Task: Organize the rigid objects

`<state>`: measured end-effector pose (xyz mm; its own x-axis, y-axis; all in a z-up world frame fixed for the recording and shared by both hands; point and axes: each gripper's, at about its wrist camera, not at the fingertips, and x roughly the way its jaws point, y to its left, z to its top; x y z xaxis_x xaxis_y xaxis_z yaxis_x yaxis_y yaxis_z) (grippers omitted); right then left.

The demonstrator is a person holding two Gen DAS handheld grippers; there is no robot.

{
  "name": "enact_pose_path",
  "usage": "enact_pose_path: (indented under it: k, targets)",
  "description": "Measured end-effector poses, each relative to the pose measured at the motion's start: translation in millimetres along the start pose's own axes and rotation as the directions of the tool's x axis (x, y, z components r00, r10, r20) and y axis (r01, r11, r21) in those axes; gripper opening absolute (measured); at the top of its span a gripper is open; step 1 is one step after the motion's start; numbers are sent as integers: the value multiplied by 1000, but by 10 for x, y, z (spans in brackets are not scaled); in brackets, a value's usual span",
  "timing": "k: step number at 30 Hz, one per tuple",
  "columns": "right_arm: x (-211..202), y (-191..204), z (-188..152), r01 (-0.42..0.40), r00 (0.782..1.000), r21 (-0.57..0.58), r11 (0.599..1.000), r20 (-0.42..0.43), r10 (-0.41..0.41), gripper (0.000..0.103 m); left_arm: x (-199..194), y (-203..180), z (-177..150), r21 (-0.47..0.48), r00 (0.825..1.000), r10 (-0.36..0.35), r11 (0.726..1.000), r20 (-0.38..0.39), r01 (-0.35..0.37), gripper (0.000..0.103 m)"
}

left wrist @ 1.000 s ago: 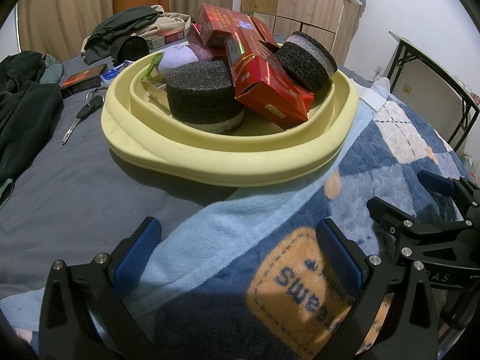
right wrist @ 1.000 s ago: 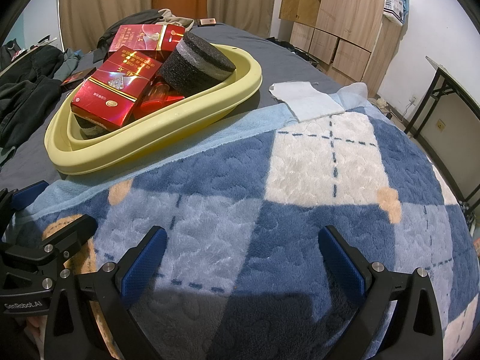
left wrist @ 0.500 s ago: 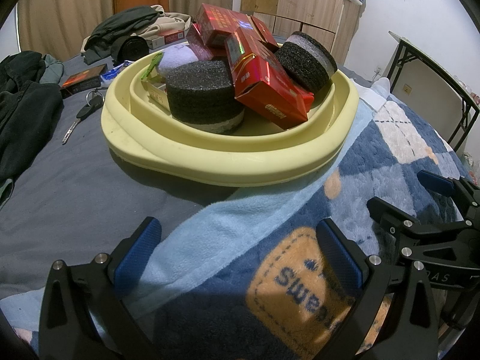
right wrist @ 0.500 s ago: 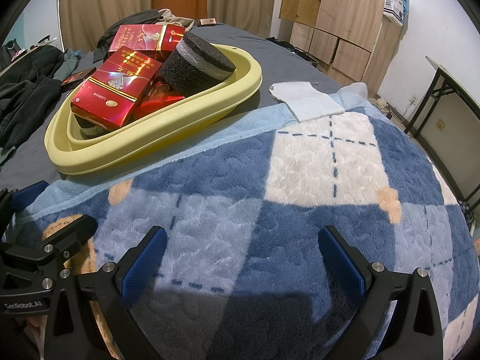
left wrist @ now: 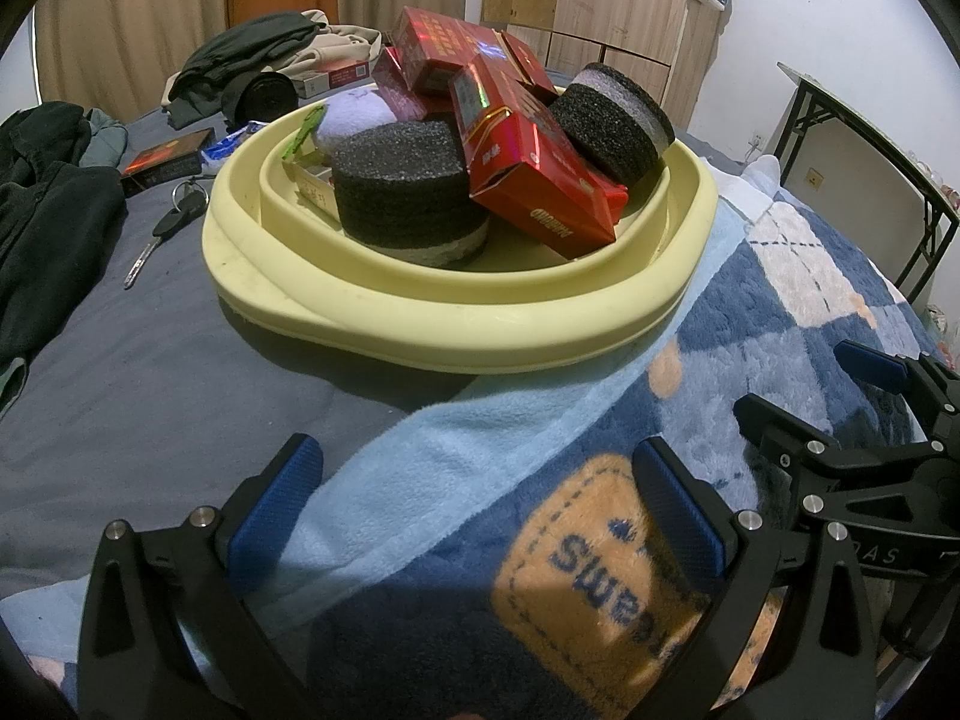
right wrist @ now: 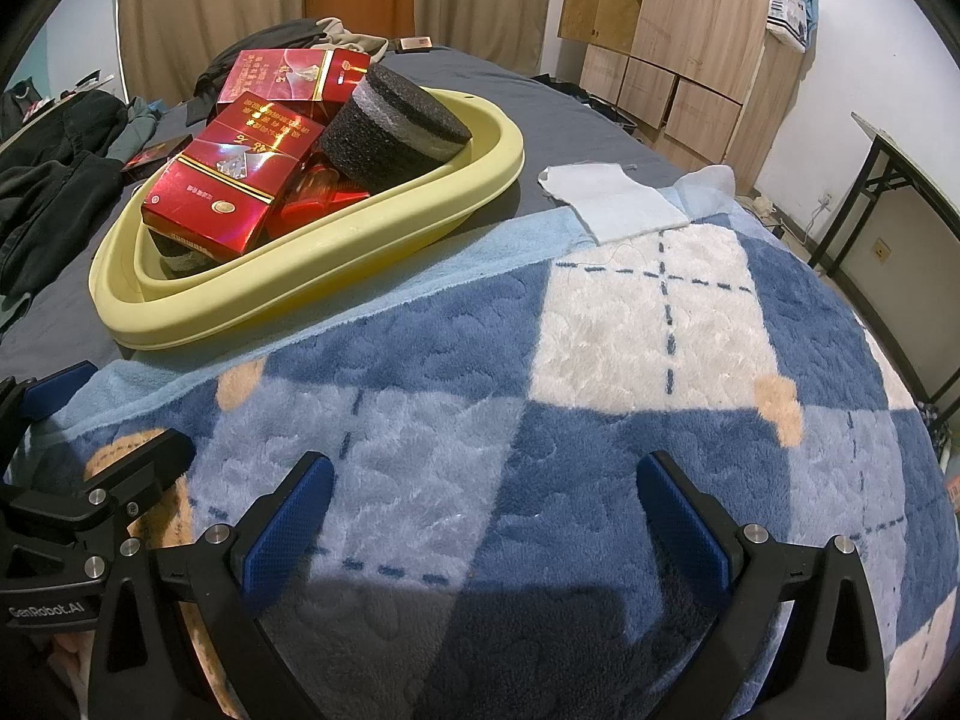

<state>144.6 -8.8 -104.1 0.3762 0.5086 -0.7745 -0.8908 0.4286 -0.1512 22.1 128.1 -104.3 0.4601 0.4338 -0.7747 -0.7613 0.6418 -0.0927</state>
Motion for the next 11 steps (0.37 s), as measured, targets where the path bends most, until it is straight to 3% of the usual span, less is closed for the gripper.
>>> enact_pose_path:
  k: [11]
  targets:
    - [4, 2, 1, 0, 1000, 0, 1000, 0, 0, 103, -1, 0, -3, 0, 1000, 0, 1000, 0, 0, 103]
